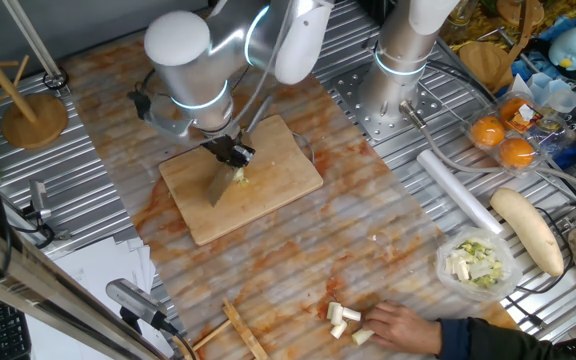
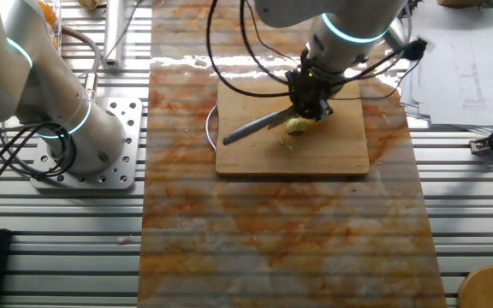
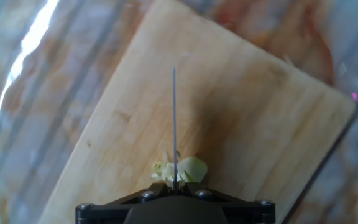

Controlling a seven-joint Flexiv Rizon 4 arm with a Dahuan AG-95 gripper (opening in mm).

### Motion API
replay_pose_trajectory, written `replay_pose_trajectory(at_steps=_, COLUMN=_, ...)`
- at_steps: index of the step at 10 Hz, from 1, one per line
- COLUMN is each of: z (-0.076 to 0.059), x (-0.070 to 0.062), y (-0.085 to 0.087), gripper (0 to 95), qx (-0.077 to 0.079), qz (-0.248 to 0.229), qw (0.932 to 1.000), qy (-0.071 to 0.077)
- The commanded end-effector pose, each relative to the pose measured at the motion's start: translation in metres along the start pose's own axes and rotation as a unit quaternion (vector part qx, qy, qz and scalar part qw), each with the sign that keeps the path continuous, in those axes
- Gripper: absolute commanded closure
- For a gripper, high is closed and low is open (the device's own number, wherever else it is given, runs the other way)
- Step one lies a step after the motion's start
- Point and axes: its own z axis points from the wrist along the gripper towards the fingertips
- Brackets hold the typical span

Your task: Chop the scallions

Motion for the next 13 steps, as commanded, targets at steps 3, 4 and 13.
replay_pose_trajectory(at_steps=3, z=0.0055, x=0.0109, y=0.003, gripper=95.0, qx=-0.013, qz=0.101, qw=0.9942, qy=-0.035)
replay_pose_trajectory(at_steps=4, z=0.0067, x=0.0117, y=0.0029, gripper=95.0, qx=-0.012, qz=0.102, qw=0.994, qy=-0.036)
replay_pose_trajectory(at_steps=13, z=0.0068, x=0.0131, y=0.0023, gripper=95.0, qx=-0.009, qz=0.115, qw=0.9926, qy=-0.037)
